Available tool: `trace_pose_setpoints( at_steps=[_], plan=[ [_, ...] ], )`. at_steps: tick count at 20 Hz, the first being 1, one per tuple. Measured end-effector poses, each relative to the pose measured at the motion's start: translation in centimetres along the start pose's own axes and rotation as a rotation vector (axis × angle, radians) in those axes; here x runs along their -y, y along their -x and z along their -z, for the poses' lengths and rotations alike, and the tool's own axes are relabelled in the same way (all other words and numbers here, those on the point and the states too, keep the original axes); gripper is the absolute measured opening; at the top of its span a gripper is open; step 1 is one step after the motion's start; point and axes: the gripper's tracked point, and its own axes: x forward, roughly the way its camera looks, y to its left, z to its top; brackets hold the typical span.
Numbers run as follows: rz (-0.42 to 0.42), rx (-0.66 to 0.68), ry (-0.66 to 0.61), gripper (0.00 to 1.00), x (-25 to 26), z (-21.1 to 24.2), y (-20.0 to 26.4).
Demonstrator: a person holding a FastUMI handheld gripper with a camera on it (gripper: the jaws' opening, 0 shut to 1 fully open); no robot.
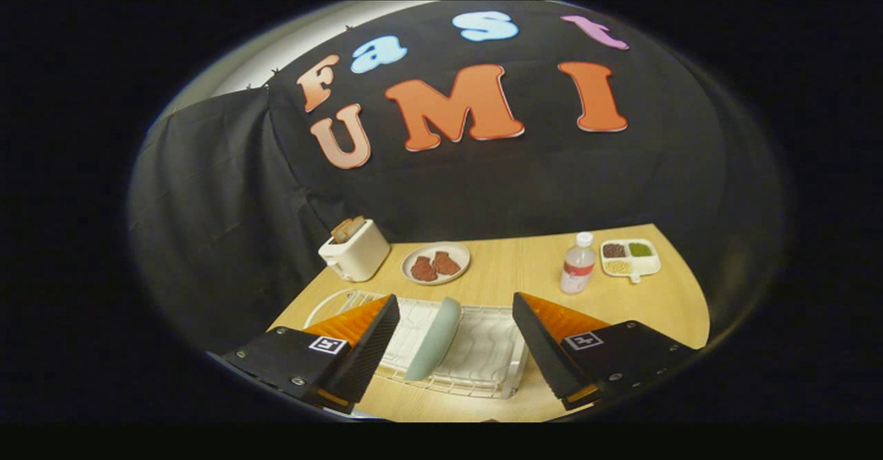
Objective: Take the plate from the dish rack, then take the spoon from the basket and place it into the plate.
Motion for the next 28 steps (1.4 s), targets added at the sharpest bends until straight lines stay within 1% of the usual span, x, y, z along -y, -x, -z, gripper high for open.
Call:
trace_pose_setpoints(
  at_steps=[4, 9, 10, 12, 13, 15, 16, 18, 19, 21, 23, 24, 25, 26, 28],
  plan=[
    [-0.028, -0.122, -0.023, 0.98, -0.5, 2.1, -2.4],
    [-0.035, -0.277, -0.062, 0.95, -1.4, 4.8, -5.3],
    [-0.028, -0.302, -0.058, 0.92, -1.4, 5.3, -5.8],
    [-0.008, -0.348, -0.037, 0.89, -1.4, 6.6, -6.7],
    [0.006, -0.375, -0.028, 0.89, -1.3, 7.2, -6.9],
    [0.061, -0.449, -0.013, 0.88, -0.3, 9.1, -7.8],
    [0.083, -0.499, -0.022, 0.84, 0.0, 10.1, -8.0],
    [0.076, -0.537, -0.038, 0.78, -0.7, 10.7, -8.7],
    [0.087, -0.550, -0.029, 0.77, -0.5, 10.8, -8.8],
    [0.136, -0.588, 0.002, 0.73, 0.1, 11.4, -9.1],
    [0.179, -0.651, 0.027, 0.67, 0.4, 12.1, -9.0],
    [0.192, -0.670, 0.028, 0.54, 0.3, 12.1, -9.0],
    [0.213, -0.675, 0.030, 0.48, 0.2, 11.8, -9.2],
    [0.246, -0.680, 0.039, 0.39, 0.4, 11.7, -9.1],
    [0.302, -0.686, 0.049, 0.34, 0.9, 11.5, -8.7]
  ],
)
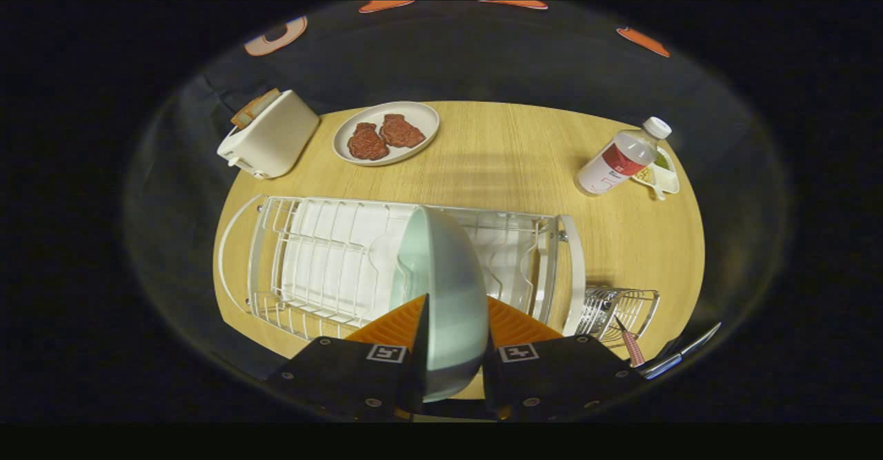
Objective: Take the plate from the dish rack, then take the spoon from the basket and place it into the plate.
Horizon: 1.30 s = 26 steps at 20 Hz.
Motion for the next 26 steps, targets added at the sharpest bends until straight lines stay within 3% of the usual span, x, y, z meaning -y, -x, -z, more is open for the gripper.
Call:
trace_pose_setpoints(
  at_steps=[5, 9, 18, 26],
  plan=[
    [0.095, 0.037, -0.030, 0.29, 0.8, -1.2, 1.4],
    [0.170, 0.076, 0.028, 0.28, 1.2, -1.9, 3.3],
    [0.131, 0.153, -0.029, 0.28, 2.0, 0.0, 8.8],
    [0.088, 0.200, -0.109, 0.28, 6.2, 4.6, 11.8]
  ],
)
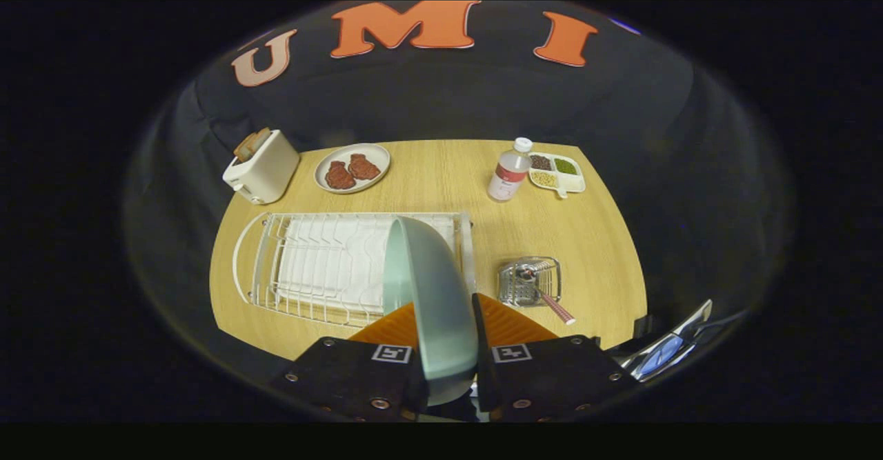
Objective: Take the plate from the dish rack, then take the spoon from the basket and place it into the plate.
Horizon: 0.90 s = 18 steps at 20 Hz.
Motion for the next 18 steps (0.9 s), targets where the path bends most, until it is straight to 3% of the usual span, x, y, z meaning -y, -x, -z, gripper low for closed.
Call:
trace_pose_setpoints(
  at_steps=[3, 10, 18],
  plan=[
    [-0.089, -0.044, -0.044, 0.28, 0.5, 3.0, 0.0],
    [-0.197, -0.078, -0.058, 0.28, 1.7, 9.4, -0.4],
    [-0.359, -0.139, -0.202, 0.28, 0.7, 15.2, -3.8]
  ],
)
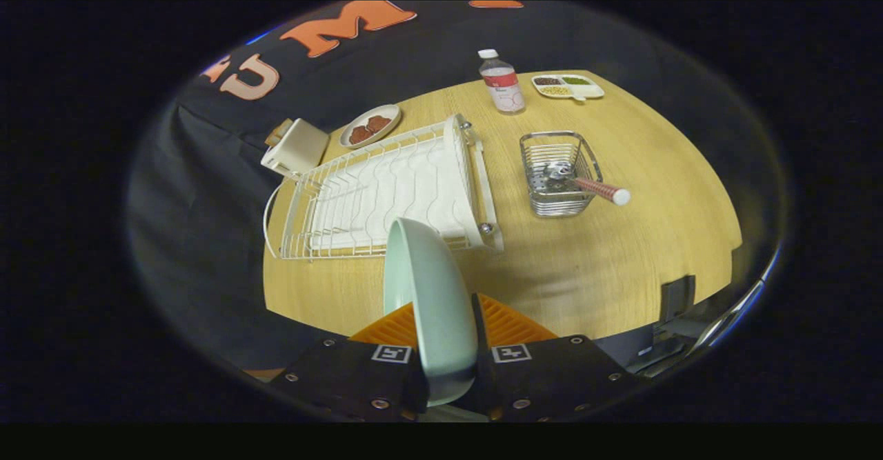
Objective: Take the plate from the dish rack, then take the spoon from the basket and place it into the plate.
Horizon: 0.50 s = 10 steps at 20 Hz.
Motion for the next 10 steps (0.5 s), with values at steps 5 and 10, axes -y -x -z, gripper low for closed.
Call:
trace_pose_setpoints(
  at_steps=[5, 10],
  plan=[
    [-0.091, -0.008, -0.053, 0.28, 0.1, 2.1, -2.7],
    [-0.171, -0.002, -0.081, 0.28, -0.5, 3.3, -4.9]
  ],
)
